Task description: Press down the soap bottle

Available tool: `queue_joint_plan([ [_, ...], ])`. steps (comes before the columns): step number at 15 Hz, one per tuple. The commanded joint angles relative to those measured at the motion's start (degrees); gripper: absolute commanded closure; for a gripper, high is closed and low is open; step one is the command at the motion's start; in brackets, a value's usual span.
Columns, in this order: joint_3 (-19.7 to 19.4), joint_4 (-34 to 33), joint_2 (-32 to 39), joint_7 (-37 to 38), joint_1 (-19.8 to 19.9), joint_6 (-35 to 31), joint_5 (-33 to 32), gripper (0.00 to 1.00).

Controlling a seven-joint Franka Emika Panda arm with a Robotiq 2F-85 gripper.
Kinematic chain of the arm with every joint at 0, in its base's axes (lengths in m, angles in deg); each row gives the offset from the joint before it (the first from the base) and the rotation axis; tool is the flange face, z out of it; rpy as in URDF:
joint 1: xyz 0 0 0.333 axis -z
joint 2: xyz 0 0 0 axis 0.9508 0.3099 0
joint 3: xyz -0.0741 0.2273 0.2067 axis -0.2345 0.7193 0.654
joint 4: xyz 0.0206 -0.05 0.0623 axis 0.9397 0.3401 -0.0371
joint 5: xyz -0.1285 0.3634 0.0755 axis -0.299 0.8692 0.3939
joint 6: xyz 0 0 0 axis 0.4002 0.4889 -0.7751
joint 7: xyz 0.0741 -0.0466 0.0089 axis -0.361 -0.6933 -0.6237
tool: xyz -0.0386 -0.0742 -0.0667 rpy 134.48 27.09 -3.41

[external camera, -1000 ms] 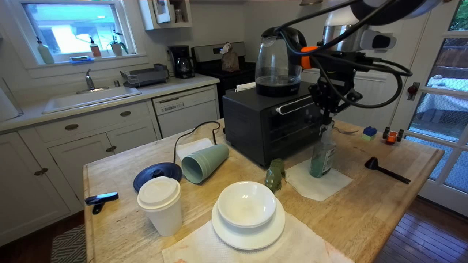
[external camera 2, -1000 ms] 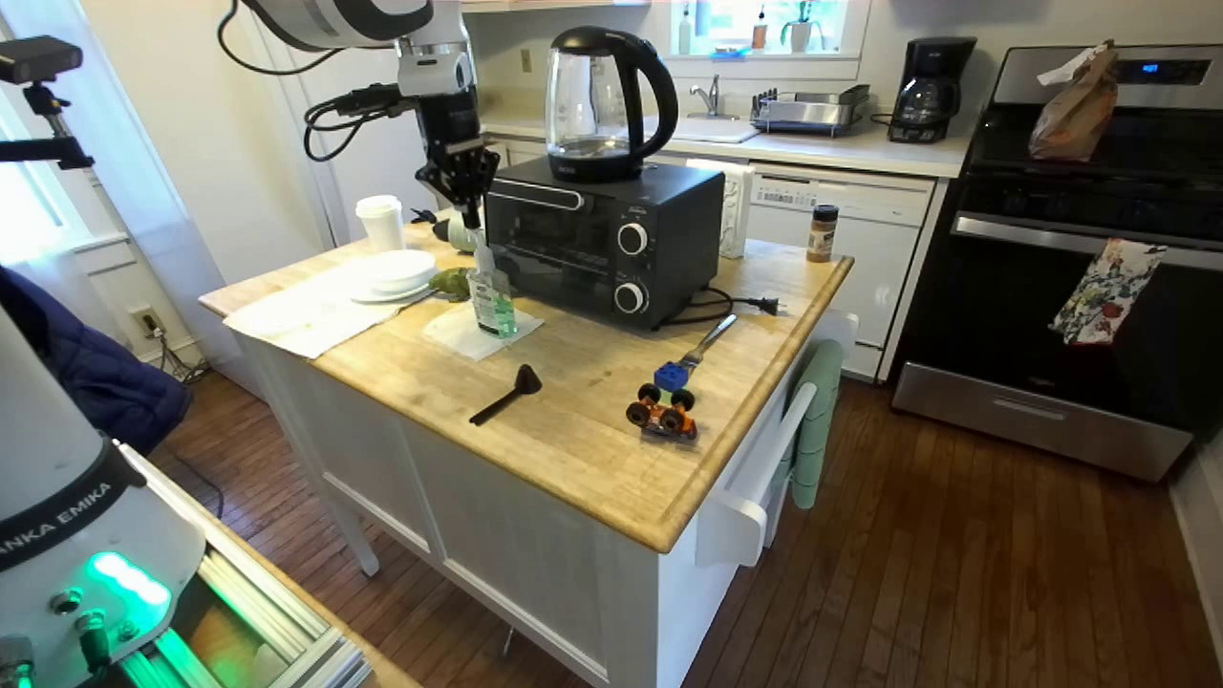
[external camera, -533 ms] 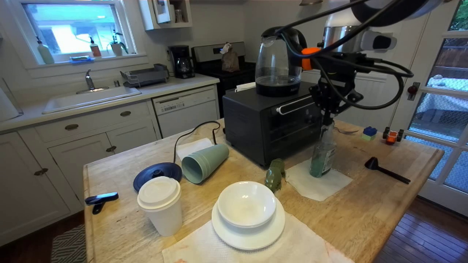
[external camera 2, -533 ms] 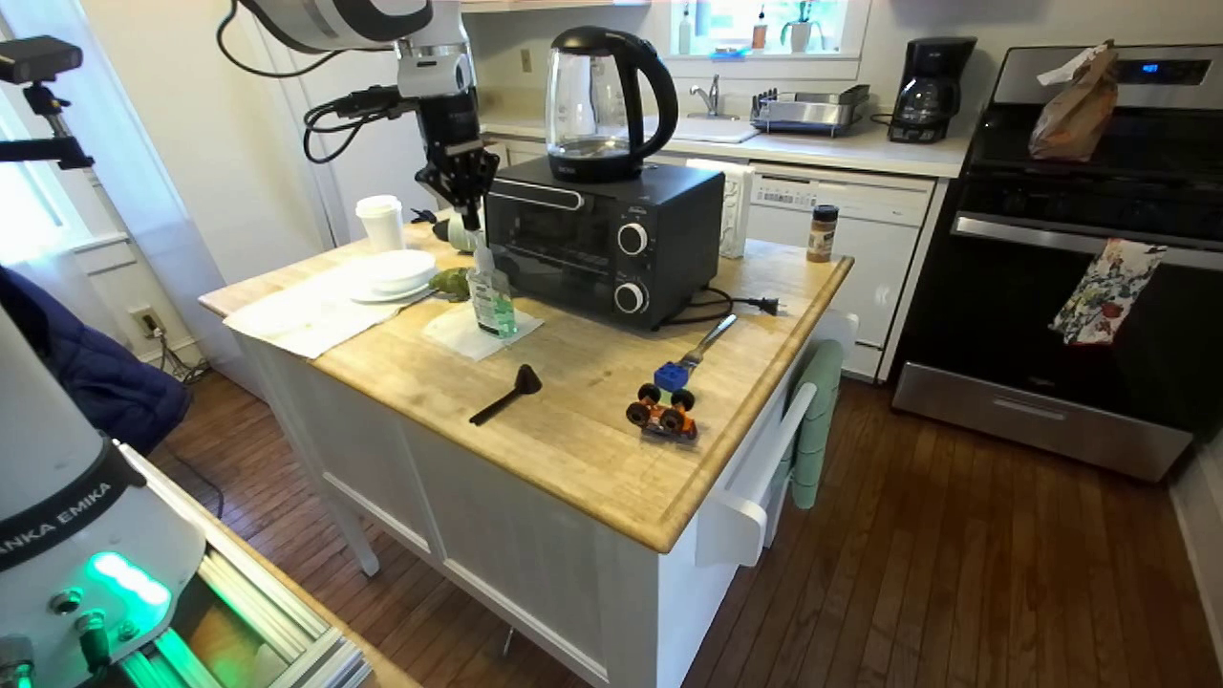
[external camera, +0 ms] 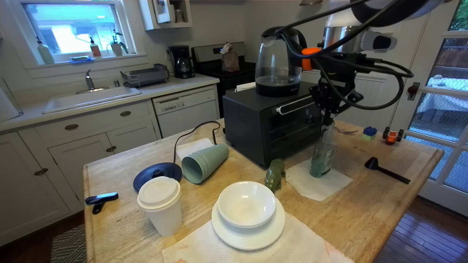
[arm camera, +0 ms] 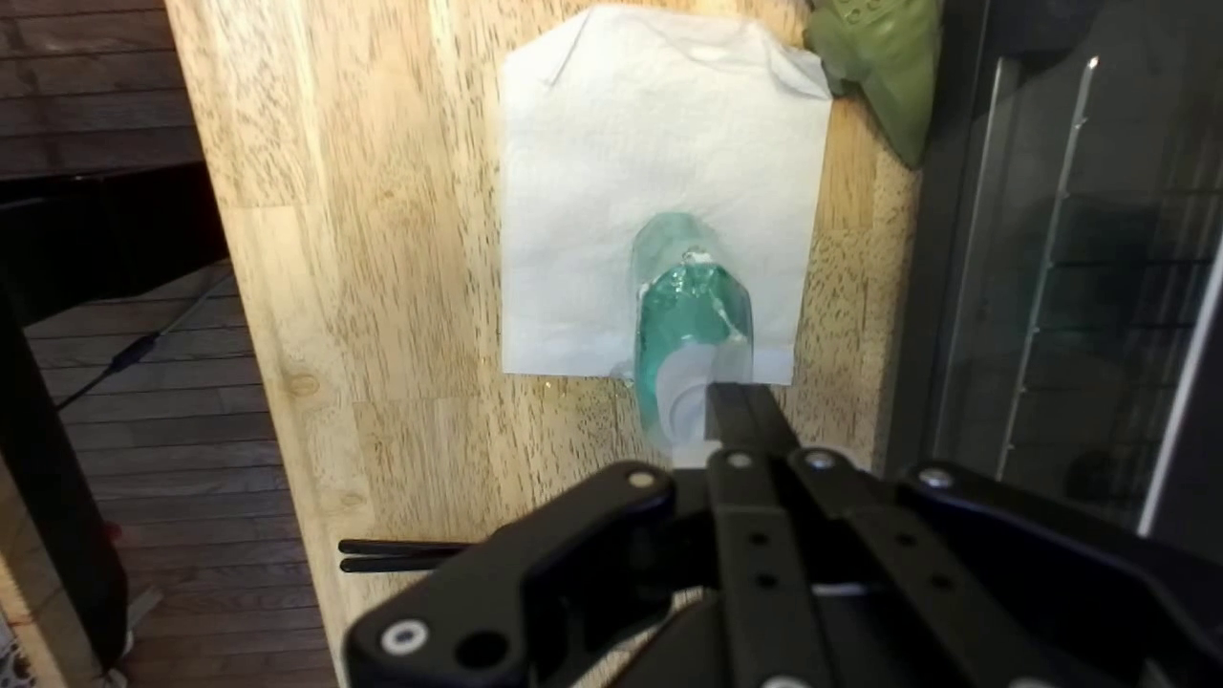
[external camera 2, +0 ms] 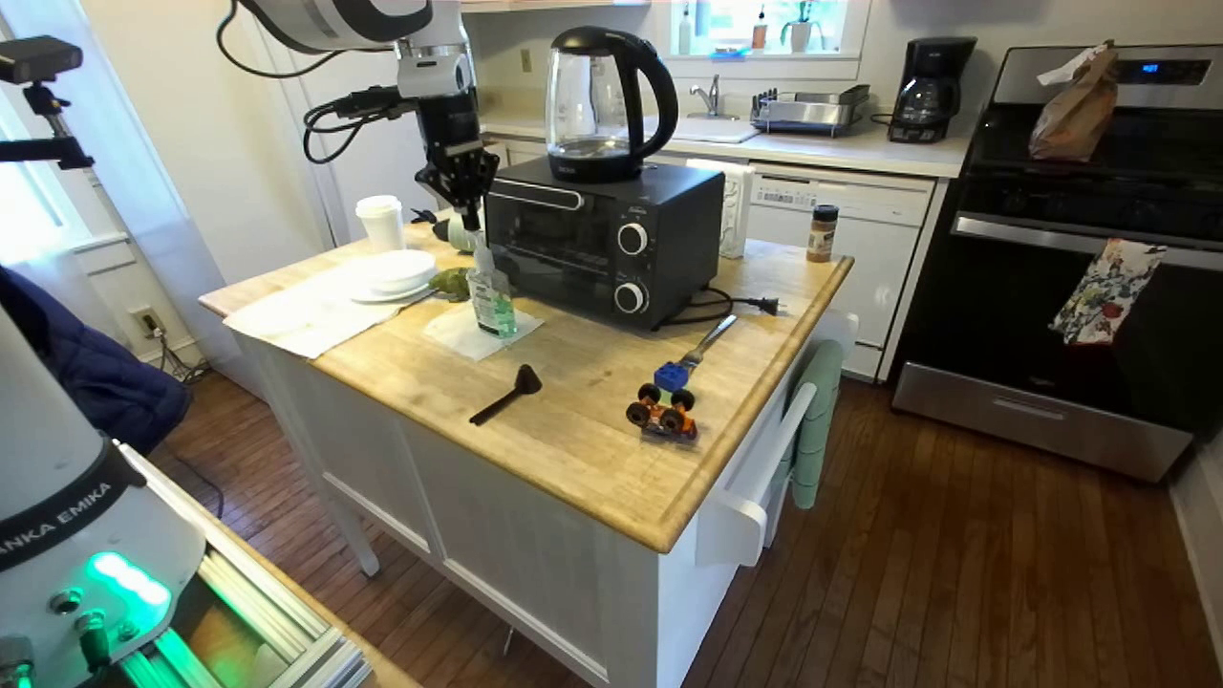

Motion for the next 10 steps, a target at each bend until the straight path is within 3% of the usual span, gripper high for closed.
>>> queue_joint_plan([
  [1,-0.3,0.5,0.8,0.9,0.1,-1.0,-1.0,1.00],
  [10,-0.6,-1.1,0.0,-0.8,0.3,0.5,-0.5,1.00],
])
